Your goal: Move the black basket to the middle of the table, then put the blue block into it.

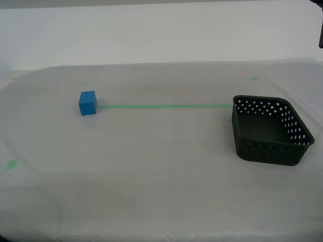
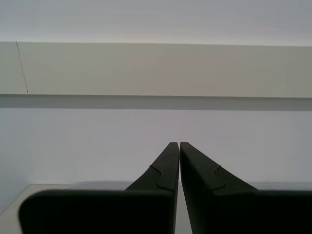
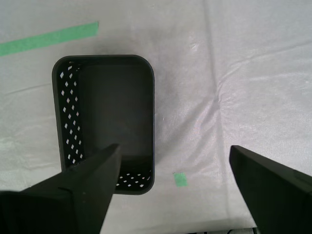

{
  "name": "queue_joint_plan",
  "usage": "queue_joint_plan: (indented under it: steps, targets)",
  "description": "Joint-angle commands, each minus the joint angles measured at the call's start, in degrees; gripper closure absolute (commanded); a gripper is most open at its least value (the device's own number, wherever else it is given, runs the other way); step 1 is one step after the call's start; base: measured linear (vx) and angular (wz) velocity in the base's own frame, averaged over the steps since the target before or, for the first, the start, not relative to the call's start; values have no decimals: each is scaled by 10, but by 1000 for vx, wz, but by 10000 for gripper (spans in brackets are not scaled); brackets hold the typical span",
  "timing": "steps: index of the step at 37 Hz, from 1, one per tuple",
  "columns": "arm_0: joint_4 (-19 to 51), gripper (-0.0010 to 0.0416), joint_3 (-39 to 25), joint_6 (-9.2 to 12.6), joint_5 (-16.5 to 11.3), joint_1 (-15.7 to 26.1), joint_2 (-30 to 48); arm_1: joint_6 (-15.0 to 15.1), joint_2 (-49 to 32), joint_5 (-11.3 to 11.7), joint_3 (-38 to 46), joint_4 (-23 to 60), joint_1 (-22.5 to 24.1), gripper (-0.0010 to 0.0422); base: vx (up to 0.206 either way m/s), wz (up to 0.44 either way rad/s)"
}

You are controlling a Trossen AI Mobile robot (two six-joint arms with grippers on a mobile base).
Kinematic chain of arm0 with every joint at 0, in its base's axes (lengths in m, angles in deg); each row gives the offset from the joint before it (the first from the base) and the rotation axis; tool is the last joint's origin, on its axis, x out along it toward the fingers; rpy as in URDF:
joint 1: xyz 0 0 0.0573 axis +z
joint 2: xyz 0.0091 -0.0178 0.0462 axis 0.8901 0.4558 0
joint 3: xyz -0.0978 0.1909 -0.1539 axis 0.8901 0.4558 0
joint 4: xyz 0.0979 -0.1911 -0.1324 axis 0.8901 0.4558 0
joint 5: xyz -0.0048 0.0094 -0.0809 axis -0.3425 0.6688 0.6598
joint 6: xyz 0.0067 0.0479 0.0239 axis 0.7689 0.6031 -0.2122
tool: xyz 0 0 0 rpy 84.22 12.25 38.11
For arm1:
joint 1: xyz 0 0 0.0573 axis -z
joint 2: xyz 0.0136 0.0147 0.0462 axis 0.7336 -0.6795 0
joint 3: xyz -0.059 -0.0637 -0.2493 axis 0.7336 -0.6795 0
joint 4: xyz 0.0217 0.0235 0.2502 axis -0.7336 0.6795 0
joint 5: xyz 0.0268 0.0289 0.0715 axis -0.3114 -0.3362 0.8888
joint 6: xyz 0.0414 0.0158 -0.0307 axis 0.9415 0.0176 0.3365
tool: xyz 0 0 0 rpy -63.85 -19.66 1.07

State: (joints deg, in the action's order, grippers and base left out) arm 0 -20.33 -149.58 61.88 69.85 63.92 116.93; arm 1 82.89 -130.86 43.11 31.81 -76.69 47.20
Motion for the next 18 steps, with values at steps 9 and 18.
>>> queue_joint_plan:
  steps: [9, 18]
  targets:
    - [0, 7, 0, 2, 2, 3, 0, 1, 0, 0, 0, -2, 0, 412, 0, 0]
    - [-7, 9, 1, 26, 10, 15, 0, 1, 0, 0, 0, -2, 0, 412, 0, 0]
